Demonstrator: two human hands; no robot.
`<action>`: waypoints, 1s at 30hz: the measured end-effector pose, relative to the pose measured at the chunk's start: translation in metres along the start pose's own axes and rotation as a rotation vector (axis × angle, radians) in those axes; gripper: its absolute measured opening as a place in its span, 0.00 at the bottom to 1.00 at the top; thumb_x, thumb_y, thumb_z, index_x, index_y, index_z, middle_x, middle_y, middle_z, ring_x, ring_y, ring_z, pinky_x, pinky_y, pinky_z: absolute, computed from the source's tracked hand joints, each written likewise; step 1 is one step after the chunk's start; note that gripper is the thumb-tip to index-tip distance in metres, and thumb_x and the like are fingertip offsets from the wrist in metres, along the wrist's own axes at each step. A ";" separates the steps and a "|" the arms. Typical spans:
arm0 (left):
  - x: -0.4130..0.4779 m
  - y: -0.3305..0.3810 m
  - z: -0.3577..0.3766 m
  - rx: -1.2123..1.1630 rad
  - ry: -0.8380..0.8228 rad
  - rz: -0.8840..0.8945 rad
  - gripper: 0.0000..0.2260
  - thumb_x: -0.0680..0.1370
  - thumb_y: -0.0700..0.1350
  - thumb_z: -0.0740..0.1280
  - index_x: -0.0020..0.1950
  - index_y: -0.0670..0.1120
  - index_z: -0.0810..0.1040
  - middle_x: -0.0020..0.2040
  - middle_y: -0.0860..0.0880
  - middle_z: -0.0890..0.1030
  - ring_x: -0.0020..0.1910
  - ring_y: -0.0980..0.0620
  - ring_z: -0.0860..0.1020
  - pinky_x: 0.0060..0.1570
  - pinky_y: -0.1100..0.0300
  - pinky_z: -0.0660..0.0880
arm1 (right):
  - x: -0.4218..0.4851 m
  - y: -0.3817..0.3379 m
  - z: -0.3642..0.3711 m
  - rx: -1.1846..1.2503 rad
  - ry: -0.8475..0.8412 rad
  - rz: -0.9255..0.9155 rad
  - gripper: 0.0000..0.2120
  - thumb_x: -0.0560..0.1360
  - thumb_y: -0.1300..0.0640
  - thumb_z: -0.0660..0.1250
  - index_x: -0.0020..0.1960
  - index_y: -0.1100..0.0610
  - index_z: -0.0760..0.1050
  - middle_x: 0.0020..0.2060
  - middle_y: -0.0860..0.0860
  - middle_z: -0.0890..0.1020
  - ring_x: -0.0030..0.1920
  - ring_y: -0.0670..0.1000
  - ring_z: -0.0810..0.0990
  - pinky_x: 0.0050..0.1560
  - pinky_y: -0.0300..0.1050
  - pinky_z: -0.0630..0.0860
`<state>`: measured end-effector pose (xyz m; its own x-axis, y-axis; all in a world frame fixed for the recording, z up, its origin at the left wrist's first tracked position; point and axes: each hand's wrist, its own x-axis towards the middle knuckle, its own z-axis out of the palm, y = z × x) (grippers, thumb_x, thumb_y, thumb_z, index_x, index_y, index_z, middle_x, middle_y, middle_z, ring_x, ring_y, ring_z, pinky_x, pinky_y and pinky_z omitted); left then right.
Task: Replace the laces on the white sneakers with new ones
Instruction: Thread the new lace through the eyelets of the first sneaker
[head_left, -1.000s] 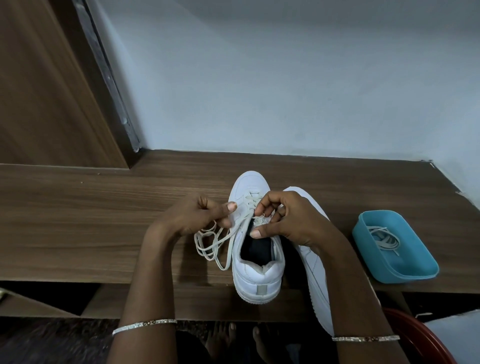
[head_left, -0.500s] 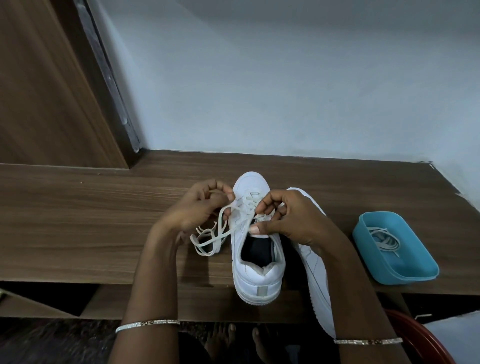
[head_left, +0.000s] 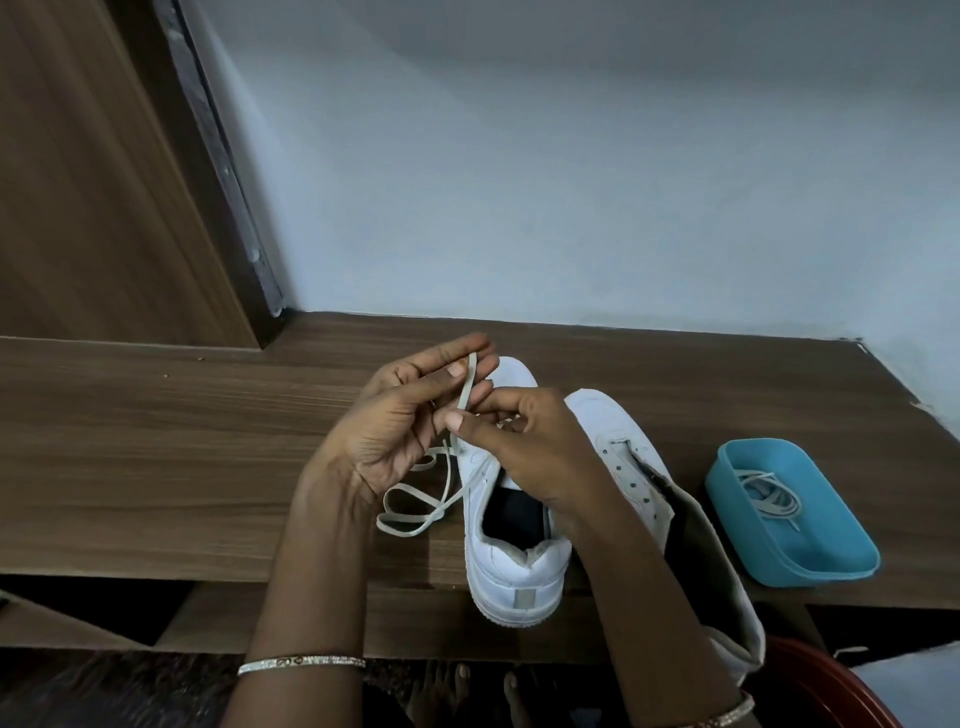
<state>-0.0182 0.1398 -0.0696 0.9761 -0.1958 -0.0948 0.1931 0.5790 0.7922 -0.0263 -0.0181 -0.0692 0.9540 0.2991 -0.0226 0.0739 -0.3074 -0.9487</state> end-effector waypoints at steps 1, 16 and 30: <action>0.001 -0.001 0.000 -0.020 0.015 0.001 0.21 0.75 0.34 0.65 0.69 0.37 0.74 0.64 0.38 0.79 0.61 0.48 0.81 0.60 0.56 0.76 | -0.001 -0.002 0.002 0.013 0.017 0.013 0.07 0.73 0.48 0.75 0.46 0.51 0.86 0.38 0.47 0.86 0.44 0.46 0.84 0.55 0.50 0.80; 0.021 -0.025 -0.028 0.021 0.595 -0.052 0.10 0.74 0.26 0.67 0.54 0.32 0.79 0.39 0.44 0.86 0.35 0.55 0.85 0.32 0.67 0.79 | 0.002 -0.005 -0.062 0.728 0.152 0.234 0.17 0.79 0.49 0.64 0.33 0.53 0.70 0.32 0.49 0.79 0.38 0.48 0.80 0.44 0.46 0.70; 0.018 -0.029 -0.033 1.089 0.859 0.189 0.06 0.77 0.49 0.71 0.44 0.47 0.82 0.36 0.51 0.81 0.38 0.48 0.81 0.35 0.60 0.72 | 0.000 0.017 -0.086 0.271 0.234 0.096 0.12 0.83 0.57 0.61 0.55 0.52 0.84 0.31 0.46 0.76 0.32 0.44 0.71 0.33 0.38 0.68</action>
<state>-0.0030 0.1455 -0.1137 0.8104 0.5842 0.0439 0.2660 -0.4337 0.8609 0.0000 -0.1012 -0.0579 0.9958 0.0559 -0.0726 -0.0690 -0.0638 -0.9956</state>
